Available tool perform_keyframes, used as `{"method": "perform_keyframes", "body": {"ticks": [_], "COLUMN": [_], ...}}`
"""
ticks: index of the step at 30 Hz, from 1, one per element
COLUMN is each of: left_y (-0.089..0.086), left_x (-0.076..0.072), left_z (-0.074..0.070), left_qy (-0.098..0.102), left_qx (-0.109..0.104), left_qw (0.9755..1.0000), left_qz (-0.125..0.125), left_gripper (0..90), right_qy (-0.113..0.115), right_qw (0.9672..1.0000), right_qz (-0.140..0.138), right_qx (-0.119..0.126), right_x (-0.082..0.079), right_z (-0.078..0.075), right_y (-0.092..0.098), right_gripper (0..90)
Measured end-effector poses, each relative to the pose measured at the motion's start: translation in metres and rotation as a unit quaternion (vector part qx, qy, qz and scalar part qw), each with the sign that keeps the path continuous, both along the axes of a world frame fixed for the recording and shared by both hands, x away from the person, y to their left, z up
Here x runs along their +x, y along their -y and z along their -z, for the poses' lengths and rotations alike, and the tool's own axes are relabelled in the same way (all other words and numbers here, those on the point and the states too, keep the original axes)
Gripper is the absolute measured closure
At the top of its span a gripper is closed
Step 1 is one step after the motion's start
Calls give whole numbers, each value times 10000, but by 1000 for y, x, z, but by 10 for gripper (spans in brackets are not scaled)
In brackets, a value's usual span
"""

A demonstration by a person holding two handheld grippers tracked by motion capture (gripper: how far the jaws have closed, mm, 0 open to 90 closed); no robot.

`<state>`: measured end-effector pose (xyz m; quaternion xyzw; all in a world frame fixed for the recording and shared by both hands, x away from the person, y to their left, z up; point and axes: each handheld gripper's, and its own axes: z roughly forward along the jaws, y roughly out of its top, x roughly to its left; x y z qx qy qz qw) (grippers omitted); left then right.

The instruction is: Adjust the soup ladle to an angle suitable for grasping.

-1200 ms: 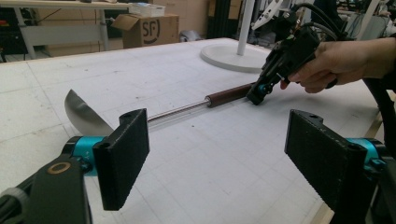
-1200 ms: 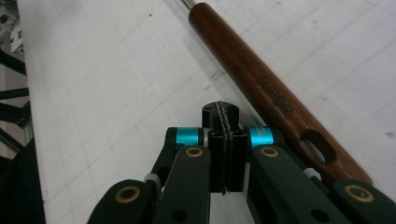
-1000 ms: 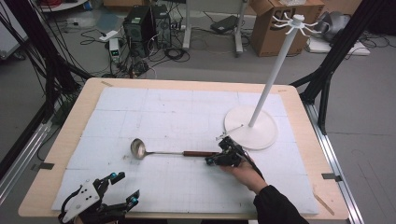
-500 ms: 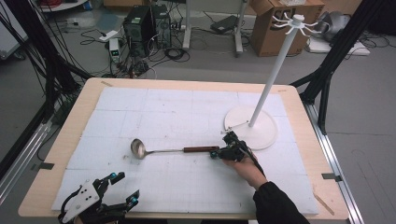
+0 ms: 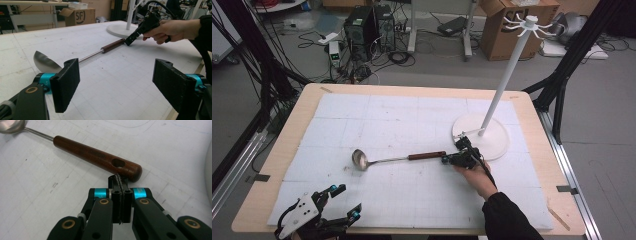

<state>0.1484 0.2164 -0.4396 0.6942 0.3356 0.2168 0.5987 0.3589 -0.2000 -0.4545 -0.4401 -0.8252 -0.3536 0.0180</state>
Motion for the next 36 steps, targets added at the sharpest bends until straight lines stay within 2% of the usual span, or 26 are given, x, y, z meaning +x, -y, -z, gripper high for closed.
{"method": "perform_keyframes", "body": {"ticks": [6, 10, 14, 25, 36], "left_y": [-1, -1, -1, -1, -1], "left_x": [0, 0, 0, 0, 0], "left_z": [0, 0, 0, 0, 0], "left_qy": [-4, 0, -3, -3, -5], "left_qx": [2, -6, -1, 0, -11], "left_qw": [10000, 10000, 10000, 10000, 10000], "left_qz": [-8, -9, -9, -14, -31], "left_gripper": [225, 225, 225, 225, 225], "right_qy": [16, 53, 30, 42, 19], "right_qw": [9997, 9984, 9978, 9983, 9996], "right_qz": [236, 554, 651, 570, 288], "right_qx": [-36, -106, -77, -103, -9], "right_x": [2, 9, 13, 14, 11], "right_z": [-2, -2, -1, -2, -1], "right_y": [8, 16, 15, 4, -25], "right_gripper": [900, 900, 900, 900, 900]}}
